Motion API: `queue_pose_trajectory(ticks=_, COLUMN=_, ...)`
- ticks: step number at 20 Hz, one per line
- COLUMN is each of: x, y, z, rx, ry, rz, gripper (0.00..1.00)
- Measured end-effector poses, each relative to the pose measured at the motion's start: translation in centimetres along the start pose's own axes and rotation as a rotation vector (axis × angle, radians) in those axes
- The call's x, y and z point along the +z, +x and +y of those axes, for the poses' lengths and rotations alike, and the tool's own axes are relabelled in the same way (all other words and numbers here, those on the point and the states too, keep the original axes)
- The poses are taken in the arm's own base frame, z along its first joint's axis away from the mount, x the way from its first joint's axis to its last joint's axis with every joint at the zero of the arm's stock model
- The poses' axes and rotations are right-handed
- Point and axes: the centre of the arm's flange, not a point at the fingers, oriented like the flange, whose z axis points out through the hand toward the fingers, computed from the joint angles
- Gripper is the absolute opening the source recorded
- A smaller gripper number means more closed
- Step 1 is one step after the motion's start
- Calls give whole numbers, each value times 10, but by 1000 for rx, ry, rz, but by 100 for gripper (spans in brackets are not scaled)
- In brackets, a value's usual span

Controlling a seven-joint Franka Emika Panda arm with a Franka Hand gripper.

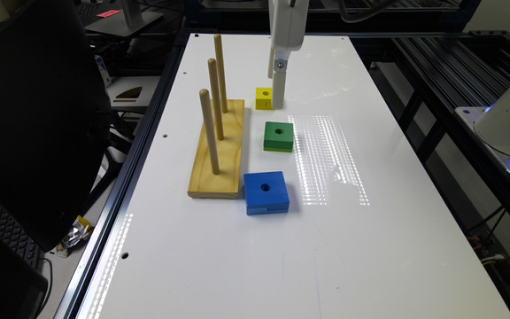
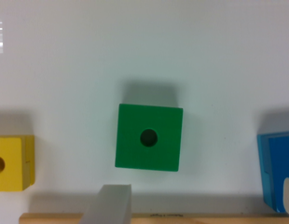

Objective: Pick up green block.

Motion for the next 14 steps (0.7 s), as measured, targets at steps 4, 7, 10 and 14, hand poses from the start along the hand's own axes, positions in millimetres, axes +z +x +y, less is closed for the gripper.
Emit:
queue_pose_trajectory(ticks=4, x=0, y=4, z=4, rx=4, ry=-1, rz=2, gripper=100)
queue_pose_trajectory(ticks=7, x=0, y=8, z=6, rx=5, ry=-2, rz=2, gripper=100)
queue_pose_trajectory(ticks=10, x=0, y=10, z=8, rx=6, ry=-2, rz=2, gripper=100)
queue_pose_trajectory(ticks=14, x=0, y=11, z=9, rx=7, ry=-2, rz=2, gripper=100)
